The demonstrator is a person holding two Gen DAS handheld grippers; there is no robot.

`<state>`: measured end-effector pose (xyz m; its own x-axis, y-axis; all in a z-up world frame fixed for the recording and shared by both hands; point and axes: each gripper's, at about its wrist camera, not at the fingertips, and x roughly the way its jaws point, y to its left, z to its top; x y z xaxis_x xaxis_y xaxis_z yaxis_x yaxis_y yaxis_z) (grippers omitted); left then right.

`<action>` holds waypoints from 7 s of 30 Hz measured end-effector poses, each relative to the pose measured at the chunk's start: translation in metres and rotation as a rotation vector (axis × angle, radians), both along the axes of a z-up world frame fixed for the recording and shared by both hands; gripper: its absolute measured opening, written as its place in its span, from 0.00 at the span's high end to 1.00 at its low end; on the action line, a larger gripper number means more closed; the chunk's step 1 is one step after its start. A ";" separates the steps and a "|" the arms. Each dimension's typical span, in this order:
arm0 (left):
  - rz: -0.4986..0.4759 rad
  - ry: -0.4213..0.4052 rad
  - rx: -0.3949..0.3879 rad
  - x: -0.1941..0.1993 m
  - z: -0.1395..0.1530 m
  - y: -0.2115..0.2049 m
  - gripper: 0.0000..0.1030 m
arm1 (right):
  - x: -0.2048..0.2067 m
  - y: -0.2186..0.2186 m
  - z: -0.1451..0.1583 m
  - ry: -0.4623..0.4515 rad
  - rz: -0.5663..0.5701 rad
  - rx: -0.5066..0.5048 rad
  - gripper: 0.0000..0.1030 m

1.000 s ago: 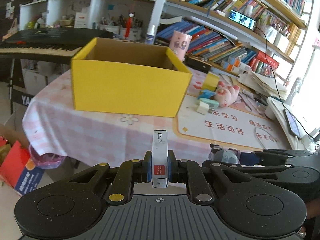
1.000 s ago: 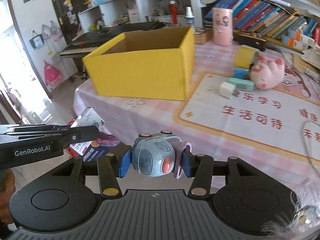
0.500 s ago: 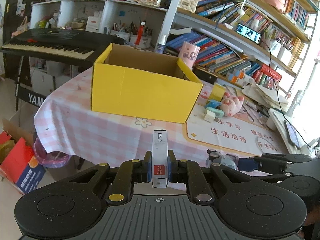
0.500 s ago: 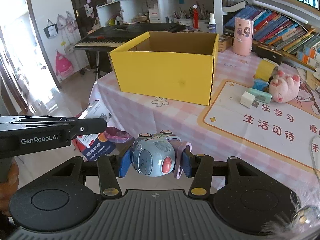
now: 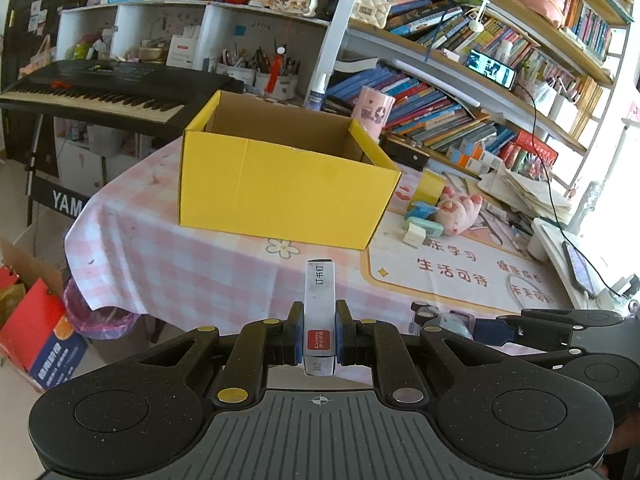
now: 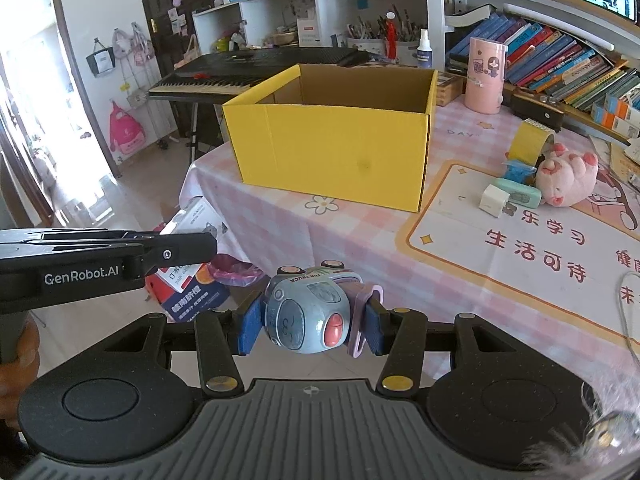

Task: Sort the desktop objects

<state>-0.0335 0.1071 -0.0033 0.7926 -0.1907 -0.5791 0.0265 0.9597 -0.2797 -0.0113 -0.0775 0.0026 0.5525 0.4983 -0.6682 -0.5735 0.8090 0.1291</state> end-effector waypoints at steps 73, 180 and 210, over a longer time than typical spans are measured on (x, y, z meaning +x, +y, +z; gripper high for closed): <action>0.196 -0.151 0.054 0.175 0.045 0.018 0.86 | 0.205 0.020 0.071 -0.224 0.104 0.126 0.54; 0.204 -0.057 0.164 0.078 0.024 0.008 0.25 | 0.102 -0.028 0.033 -0.259 -0.234 0.084 0.29; 0.074 -0.002 0.161 0.017 0.002 -0.015 0.17 | 0.015 -0.026 0.003 -0.161 -0.229 -0.026 0.19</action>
